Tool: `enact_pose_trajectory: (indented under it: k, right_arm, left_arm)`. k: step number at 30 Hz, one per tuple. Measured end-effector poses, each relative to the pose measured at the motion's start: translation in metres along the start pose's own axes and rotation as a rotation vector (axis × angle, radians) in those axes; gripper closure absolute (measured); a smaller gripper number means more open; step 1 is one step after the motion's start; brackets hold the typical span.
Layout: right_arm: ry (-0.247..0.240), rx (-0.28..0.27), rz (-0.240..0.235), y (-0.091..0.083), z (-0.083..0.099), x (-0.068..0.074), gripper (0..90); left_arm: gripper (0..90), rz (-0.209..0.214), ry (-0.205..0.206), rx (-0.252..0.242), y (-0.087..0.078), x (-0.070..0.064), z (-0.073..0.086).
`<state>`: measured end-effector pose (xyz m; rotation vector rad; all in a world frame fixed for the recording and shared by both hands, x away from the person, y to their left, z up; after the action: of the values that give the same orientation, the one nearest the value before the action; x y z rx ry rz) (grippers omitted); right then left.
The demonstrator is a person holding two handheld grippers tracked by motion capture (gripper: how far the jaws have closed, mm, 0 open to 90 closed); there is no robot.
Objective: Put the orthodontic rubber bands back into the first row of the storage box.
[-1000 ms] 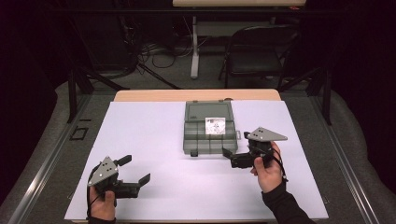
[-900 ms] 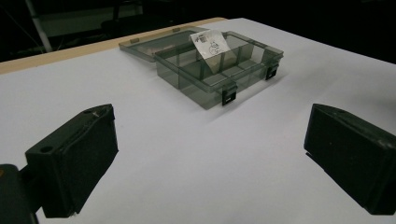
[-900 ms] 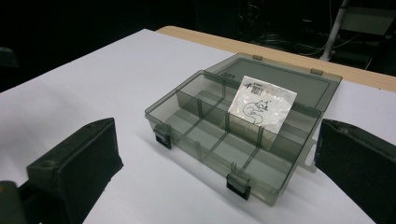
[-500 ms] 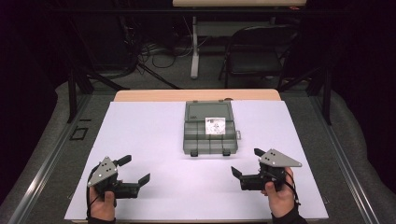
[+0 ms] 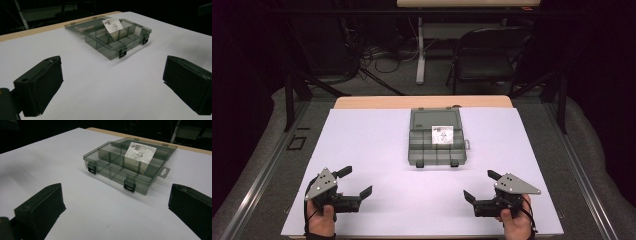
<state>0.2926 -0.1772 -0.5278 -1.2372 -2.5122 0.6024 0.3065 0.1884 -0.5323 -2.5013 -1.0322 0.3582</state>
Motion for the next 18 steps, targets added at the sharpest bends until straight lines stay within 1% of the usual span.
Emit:
enact_pose_trajectory:
  k: [2, 3, 4, 5, 6, 7, 9, 10, 11, 12, 13, 15, 16, 17, 18]
  right_arm:
    - [-0.001, 0.008, 0.001, -0.001, 0.002, -0.002, 0.0]
    - [0.011, -0.001, 0.001, 0.000, 0.003, -0.003, 0.0]
    - [0.010, 0.008, 0.001, 0.000, 0.004, -0.004, 0.0]
    - [0.008, 0.001, 0.003, 0.001, 0.004, -0.005, 0.0]
    - [0.003, 0.019, 0.009, 0.000, 0.006, -0.006, 0.0]
    - [0.000, 0.021, 0.013, 0.000, 0.007, -0.007, 0.0]
    - [0.004, 0.020, 0.014, 0.000, 0.008, -0.009, 0.0]
    - [0.012, 0.007, 0.017, 0.002, 0.008, -0.010, 0.0]
    - [0.008, 0.025, 0.018, 0.001, 0.009, -0.011, 0.0]
    - [0.013, 0.016, 0.018, 0.002, 0.009, -0.012, 0.0]
    - [0.021, 0.029, 0.013, 0.002, 0.011, -0.012, 0.0]
    - [0.024, 0.031, 0.009, 0.004, 0.012, -0.012, 0.0]
    - [0.023, 0.045, 0.006, 0.004, 0.014, -0.012, 0.0]
    - [0.027, 0.032, 0.011, 0.006, 0.013, -0.013, 0.0]
    - [0.026, 0.044, 0.005, 0.006, 0.015, -0.013, 0.0]
  left_arm:
    - [2.9, 0.000, 0.001, 0.000, 0.000, 0.000, 0.000]
    - [2.8, 0.000, 0.001, 0.000, 0.000, 0.000, 0.000]
    - [2.8, 0.000, 0.001, -0.001, 0.000, 0.000, 0.000]
    - [2.8, -0.001, 0.002, -0.001, -0.001, 0.000, 0.000]
    - [2.9, -0.001, 0.002, -0.002, -0.001, 0.000, 0.000]
    - [2.8, 0.000, 0.003, -0.001, -0.001, 0.000, 0.000]
    - [2.8, -0.001, 0.004, 0.000, 0.000, 0.001, 0.000]
    - [2.9, 0.000, 0.004, -0.001, 0.000, 0.001, 0.000]
    - [2.9, 0.000, 0.004, 0.000, 0.000, 0.000, 0.000]
    - [2.8, 0.000, 0.005, 0.000, 0.000, 0.000, 0.000]
    - [2.9, -0.001, 0.005, 0.000, 0.000, 0.000, 0.000]
    - [2.9, -0.002, 0.006, 0.000, 0.000, 0.001, 0.000]
    - [2.8, -0.002, 0.006, 0.000, 0.000, 0.001, 0.000]
    - [2.8, -0.002, 0.006, 0.001, 0.000, 0.001, 0.000]
    - [2.8, -0.002, 0.006, 0.001, 0.000, 0.001, 0.000]
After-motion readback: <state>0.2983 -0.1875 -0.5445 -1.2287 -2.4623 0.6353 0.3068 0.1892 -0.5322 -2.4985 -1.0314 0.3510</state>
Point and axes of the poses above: each handheld gripper's, and its own axes: y roughly forward along the jaws, z roughly out of its underside, x roughly to its left, the point moved 8 cm from there along y, roughly forward along the jaws, and after that the axes turned 7 degrees about x, right-handed, at the moved point
